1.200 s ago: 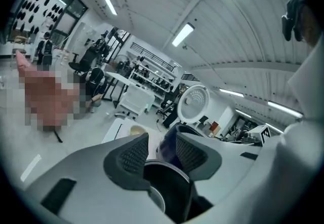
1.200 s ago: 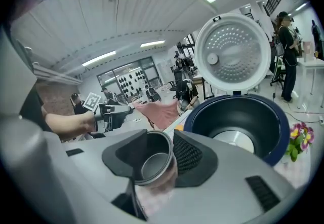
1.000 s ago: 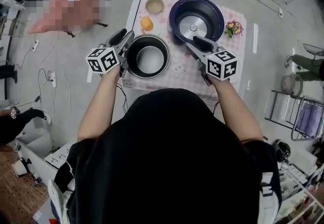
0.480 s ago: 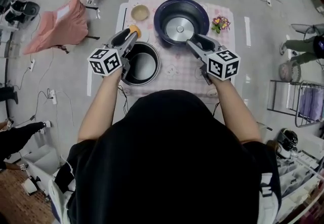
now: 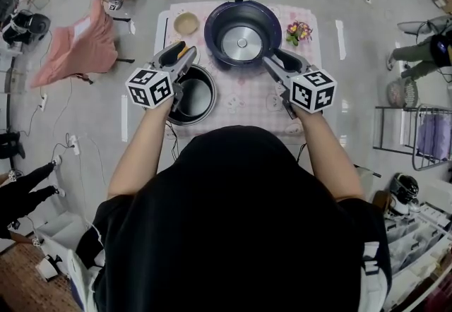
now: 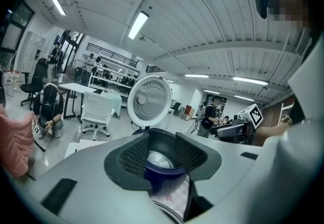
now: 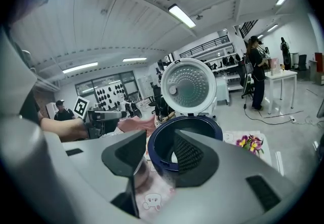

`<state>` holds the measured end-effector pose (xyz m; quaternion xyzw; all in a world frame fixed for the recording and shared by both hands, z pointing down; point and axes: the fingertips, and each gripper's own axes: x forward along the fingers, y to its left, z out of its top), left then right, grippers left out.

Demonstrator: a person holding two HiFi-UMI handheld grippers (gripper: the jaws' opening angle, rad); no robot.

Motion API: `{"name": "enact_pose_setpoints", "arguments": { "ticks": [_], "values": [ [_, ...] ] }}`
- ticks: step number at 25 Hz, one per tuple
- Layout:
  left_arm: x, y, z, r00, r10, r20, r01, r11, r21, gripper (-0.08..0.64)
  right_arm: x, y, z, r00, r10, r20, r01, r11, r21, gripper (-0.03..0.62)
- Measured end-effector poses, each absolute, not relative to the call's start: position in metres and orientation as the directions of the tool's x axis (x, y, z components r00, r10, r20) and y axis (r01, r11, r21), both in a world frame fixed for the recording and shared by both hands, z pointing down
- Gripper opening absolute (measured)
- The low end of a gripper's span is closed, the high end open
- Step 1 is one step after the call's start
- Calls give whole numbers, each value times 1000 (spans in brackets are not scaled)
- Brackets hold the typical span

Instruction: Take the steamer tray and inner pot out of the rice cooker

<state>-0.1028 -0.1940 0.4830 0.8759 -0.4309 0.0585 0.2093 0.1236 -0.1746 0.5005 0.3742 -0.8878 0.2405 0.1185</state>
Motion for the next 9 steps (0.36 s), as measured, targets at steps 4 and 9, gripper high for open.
{"name": "enact_pose_setpoints", "arguments": {
  "ticks": [4,9],
  "values": [
    [-91,-197,481,633,-720,286,-773,-561,297,173,137,-177,500,-675,-626,390,-738,583,-340,176],
    [-84,-201,480,636,-718,284,-771,-572,281,175,150,-178,502,-659,-641,394,-753,567,-336,176]
  ]
}}
